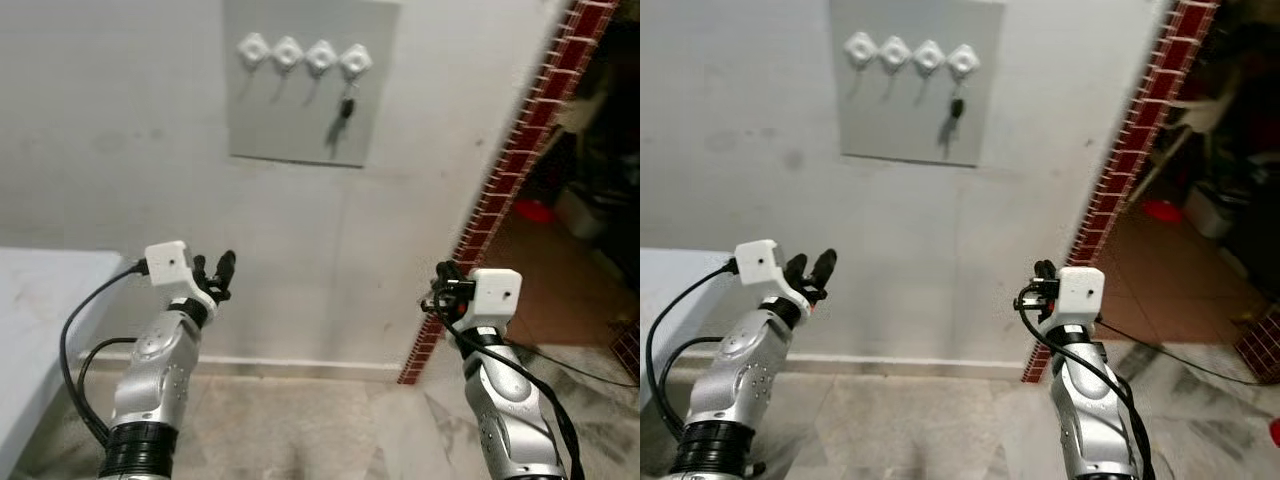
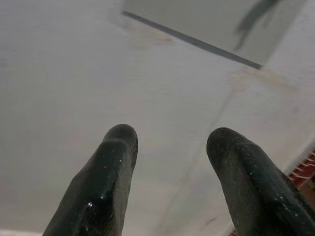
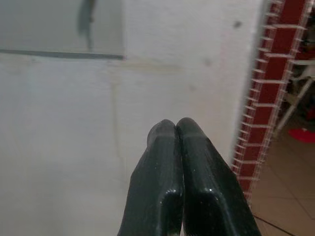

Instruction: Hang keys on a hook

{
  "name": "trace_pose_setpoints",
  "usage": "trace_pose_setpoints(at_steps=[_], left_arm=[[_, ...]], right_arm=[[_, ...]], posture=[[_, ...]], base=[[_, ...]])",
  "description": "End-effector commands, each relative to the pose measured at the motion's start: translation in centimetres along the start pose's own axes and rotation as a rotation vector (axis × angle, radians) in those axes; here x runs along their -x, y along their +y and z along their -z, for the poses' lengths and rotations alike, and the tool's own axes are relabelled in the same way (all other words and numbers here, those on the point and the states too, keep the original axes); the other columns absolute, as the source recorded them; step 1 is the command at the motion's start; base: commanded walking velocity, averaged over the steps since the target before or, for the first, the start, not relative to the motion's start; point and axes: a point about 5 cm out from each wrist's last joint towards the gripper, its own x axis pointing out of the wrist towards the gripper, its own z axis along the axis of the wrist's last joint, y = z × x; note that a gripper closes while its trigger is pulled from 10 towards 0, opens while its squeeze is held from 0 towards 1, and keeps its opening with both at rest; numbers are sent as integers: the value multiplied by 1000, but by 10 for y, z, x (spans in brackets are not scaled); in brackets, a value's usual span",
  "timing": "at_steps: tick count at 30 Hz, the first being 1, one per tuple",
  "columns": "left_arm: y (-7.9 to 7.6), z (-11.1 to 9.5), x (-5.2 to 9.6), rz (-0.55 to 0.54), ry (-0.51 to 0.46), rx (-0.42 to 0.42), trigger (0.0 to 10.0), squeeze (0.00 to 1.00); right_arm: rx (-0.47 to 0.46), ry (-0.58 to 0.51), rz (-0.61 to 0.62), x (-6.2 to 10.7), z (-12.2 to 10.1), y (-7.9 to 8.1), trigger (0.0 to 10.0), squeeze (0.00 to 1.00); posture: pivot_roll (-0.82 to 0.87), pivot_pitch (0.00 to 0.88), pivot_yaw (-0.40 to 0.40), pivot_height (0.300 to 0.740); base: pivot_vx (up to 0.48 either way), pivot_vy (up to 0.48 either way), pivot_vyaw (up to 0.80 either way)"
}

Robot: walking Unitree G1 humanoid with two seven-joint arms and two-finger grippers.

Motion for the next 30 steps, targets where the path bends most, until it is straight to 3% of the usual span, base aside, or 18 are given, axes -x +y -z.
trace_pose_setpoints(at_steps=[1, 30], left_arm=[[-2, 0, 0, 12, 4, -10, 10000, 0], [-3, -1, 0, 25, -16, 18, 10000, 0]], right_arm=[[1, -19, 10, -2, -5, -1, 10000, 0], [8, -21, 10, 0, -6, -3, 10000, 0]], posture=[[36, 0, -47, 740], [29, 0, -46, 740]], base=[[0, 0, 0], [0, 0, 0]])
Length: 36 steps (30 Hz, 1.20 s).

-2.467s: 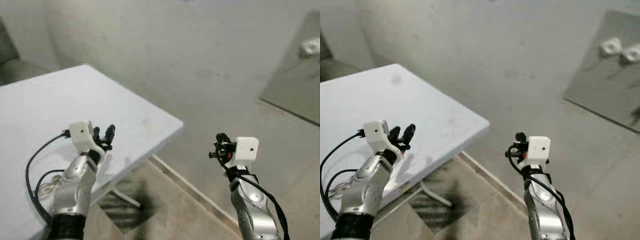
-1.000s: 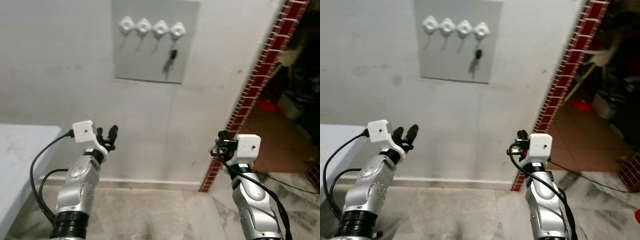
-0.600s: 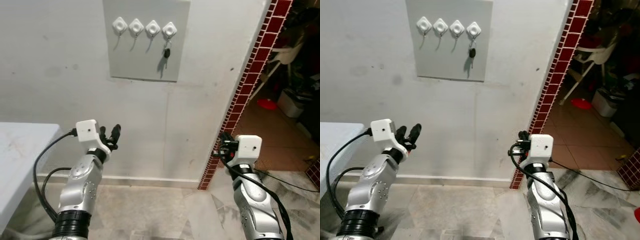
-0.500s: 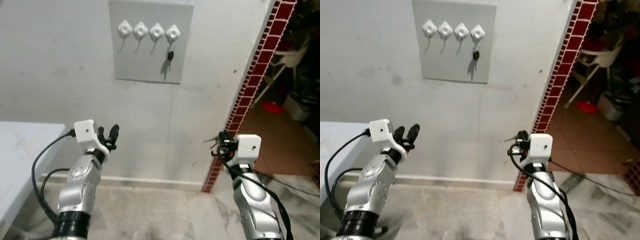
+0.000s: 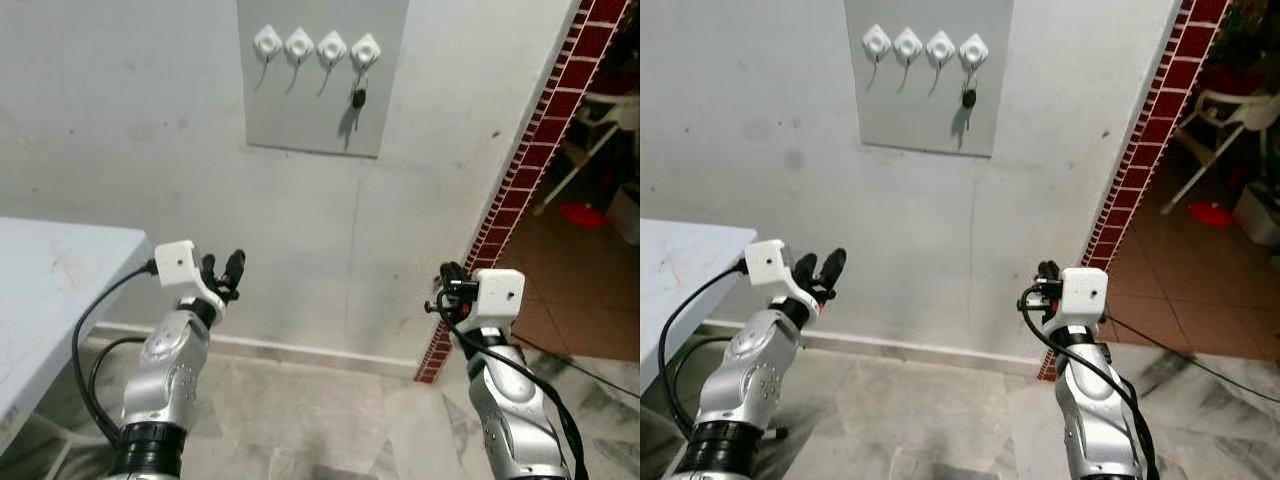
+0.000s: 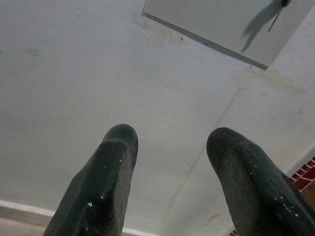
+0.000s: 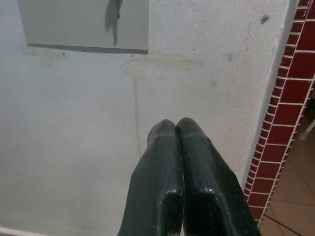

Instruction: Hang keys on a hook

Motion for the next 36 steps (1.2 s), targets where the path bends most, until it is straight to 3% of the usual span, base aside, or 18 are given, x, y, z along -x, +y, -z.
trace_pose_setpoints(at_steps=[1, 12, 36], left_arm=[[0, -6, -1, 3, -21, -9, 10000, 0], [2, -8, -1, -2, -34, -4, 10000, 0], [2, -10, -2, -5, -47, -1, 10000, 0]], right_arm=[[0, -23, 5, -1, -6, -1, 10000, 0], [-5, -37, 0, -2, -10, -1, 10000, 0], [-8, -40, -7, -4, -11, 0, 10000, 0]], posture=[[29, 0, -46, 740], [33, 0, -49, 740], [36, 0, -53, 740]], base=[[0, 0, 0], [241, 0, 0], [355, 305, 0]])
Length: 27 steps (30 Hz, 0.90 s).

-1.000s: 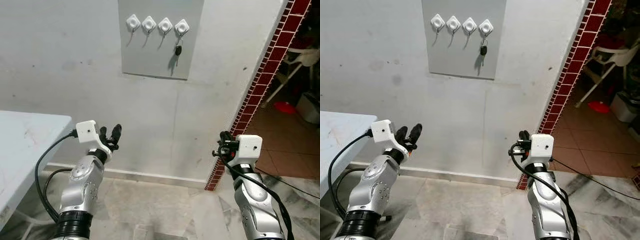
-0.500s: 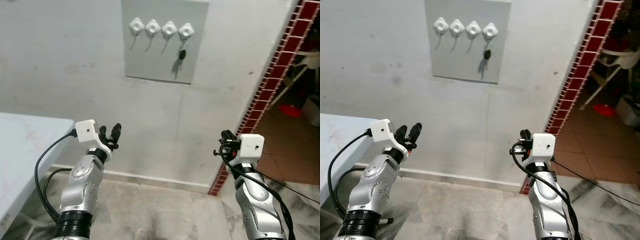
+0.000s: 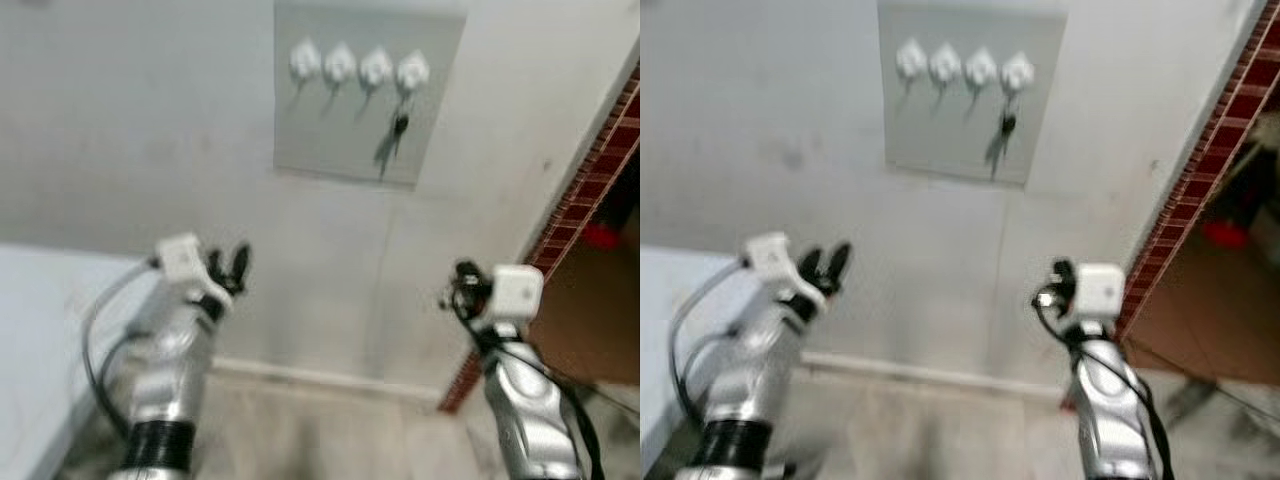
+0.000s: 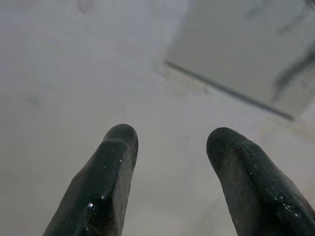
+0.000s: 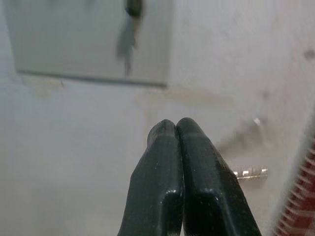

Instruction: Hang keys on a hook

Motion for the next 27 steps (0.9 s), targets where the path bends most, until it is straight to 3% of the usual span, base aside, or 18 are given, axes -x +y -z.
trace_pose_setpoints(at_steps=[1, 14, 27], left_arm=[[12, -6, 3, -36, -14, -17, 10000, 0], [6, -7, 2, 1, -10, -144, 10000, 0], [5, -6, 2, 6, -4, -164, 10000, 0]], right_arm=[[-17, -17, -35, -4, -4, 11, 10000, 0], [-24, -20, -34, -4, -5, 13, 10000, 0], [-29, -19, -37, -4, -4, 15, 10000, 0]], posture=[[36, 0, -53, 740], [36, 0, -48, 740], [39, 0, -47, 740]], base=[[352, 326, 0], [453, 46, 0], [480, 0, 0]])
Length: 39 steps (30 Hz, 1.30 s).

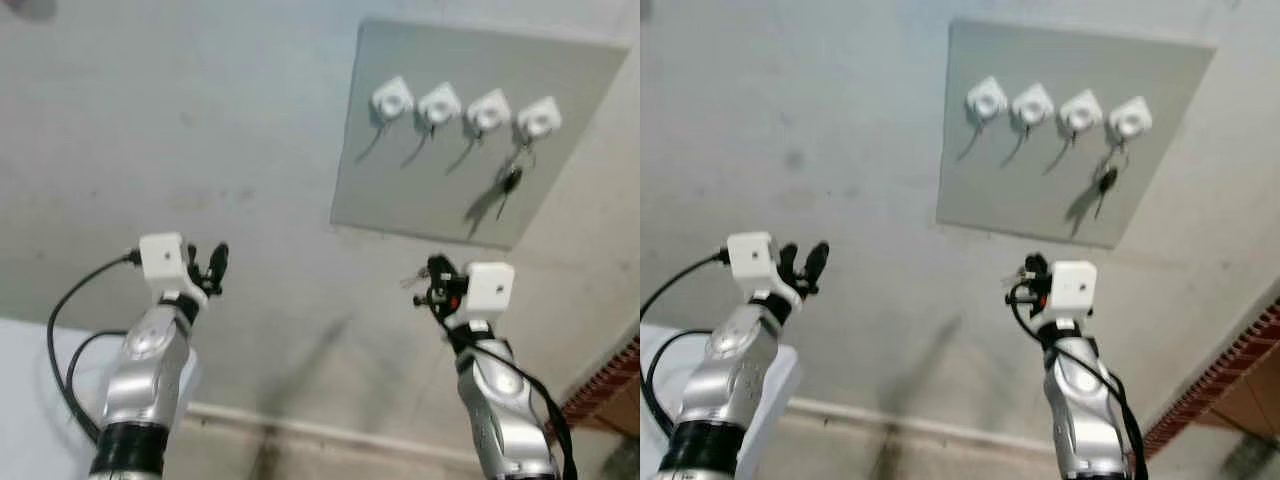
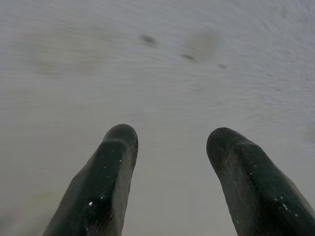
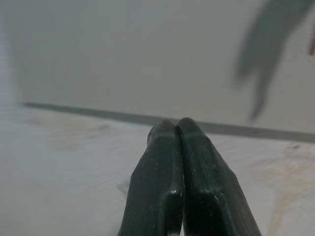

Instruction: Hang keys on a hook

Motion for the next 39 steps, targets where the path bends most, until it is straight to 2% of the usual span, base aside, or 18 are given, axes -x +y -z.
trace_pose_setpoints(at_steps=[1, 4, 5, 6, 19, 25, 27, 34, 39], left_arm=[[-12, -1, -3, 39, -5, -6, 10000, 0], [-12, 1, -3, 34, 10, 9, 10000, 0], [-13, 3, -3, 28, 15, 58, 10000, 0], [-13, 3, -3, 29, 12, 74, 10000, 0], [-15, 0, -1, 34, -23, 81, 10000, 0], [-15, 0, -1, 36, -20, 73, 10000, 0], [-15, 1, -1, 35, -13, 97, 10000, 0], [-14, 1, 0, 36, -8, 67, 10000, 0], [-15, 3, 0, 29, 7, 94, 10000, 0]], right_arm=[[13, -10, 23, 1, -3, -9, 10000, 0], [13, -9, 23, 1, -3, -9, 10000, 0], [13, -8, 23, 1, -3, -9, 10000, 0], [14, -7, 22, 1, -3, -9, 10000, 0], [16, -7, 9, 1, -3, -8, 10000, 0], [16, -7, 6, 0, -3, -8, 10000, 0], [16, -6, 6, 0, -3, -8, 10000, 0], [14, -3, 7, 1, -3, -8, 10000, 0], [14, 0, 9, 2, -2, -9, 10000, 0]], posture=[[39, 0, -47, 740], [38, 0, -48, 740], [37, 0, -48, 740], [36, 0, -48, 740], [35, 0, -54, 740], [37, 0, -55, 740], [37, 0, -55, 740], [38, 0, -54, 740], [37, 0, -54, 740]], base=[[480, 0, 0], [411, 0, 0], [0, 0, 0], [0, 0, 0], [0, 0, 0], [0, 0, 0], [0, 0, 0], [0, 0, 0], [0, 0, 0]])
